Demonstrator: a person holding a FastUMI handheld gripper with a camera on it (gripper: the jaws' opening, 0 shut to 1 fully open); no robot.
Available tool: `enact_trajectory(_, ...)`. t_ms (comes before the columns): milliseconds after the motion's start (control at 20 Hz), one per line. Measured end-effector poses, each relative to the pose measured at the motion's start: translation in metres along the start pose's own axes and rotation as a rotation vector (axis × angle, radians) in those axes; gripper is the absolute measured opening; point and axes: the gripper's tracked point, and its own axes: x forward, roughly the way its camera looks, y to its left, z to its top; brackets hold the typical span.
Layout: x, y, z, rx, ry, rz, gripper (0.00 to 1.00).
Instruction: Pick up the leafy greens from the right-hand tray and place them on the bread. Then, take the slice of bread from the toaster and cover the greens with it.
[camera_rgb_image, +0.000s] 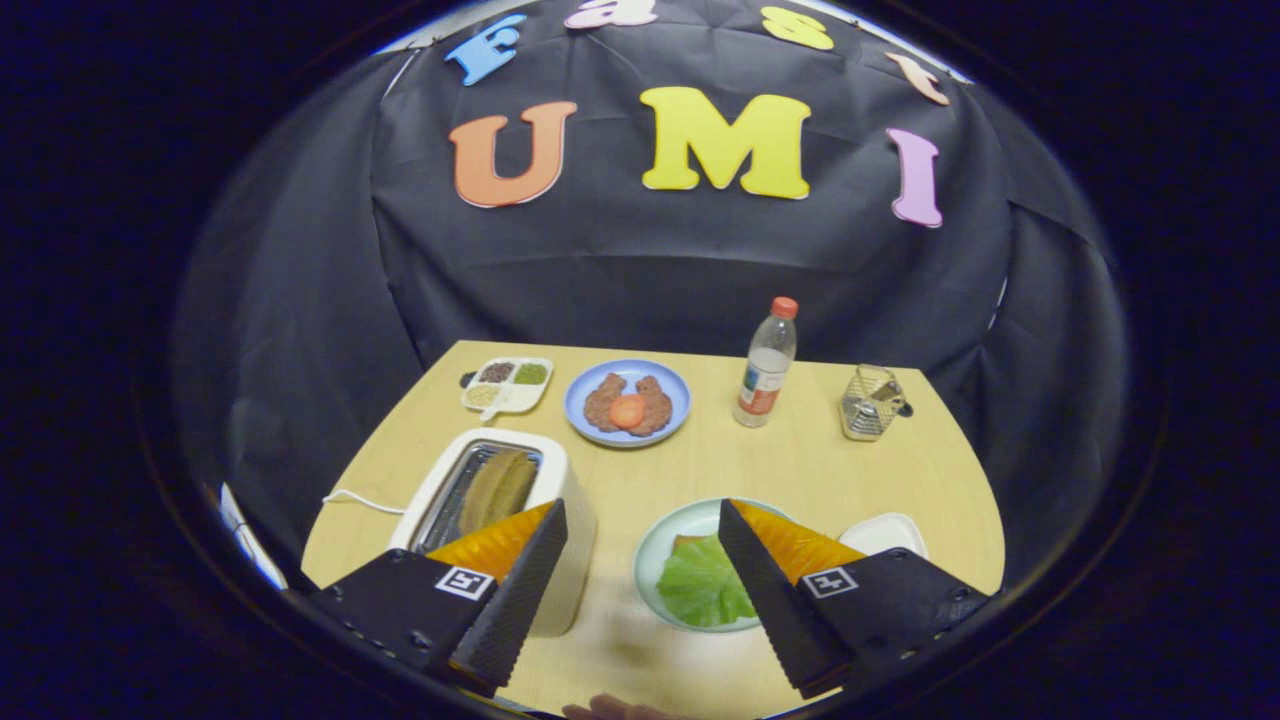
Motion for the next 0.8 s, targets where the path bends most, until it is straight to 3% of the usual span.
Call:
enact_trajectory(150, 0.001, 0.036, 0.014, 0.040, -0.014, 0.046, 0.95)
enact_trajectory(450, 0.026, 0.076, 0.004, 0.049, 0.082, 0.061, 0.93)
enact_trajectory(750, 0.050, 0.095, -0.015, 0.054, 0.195, -0.001, 0.68)
enact_trajectory(800, 0.053, 0.102, -0.019, 0.060, 0.213, 0.019, 0.56)
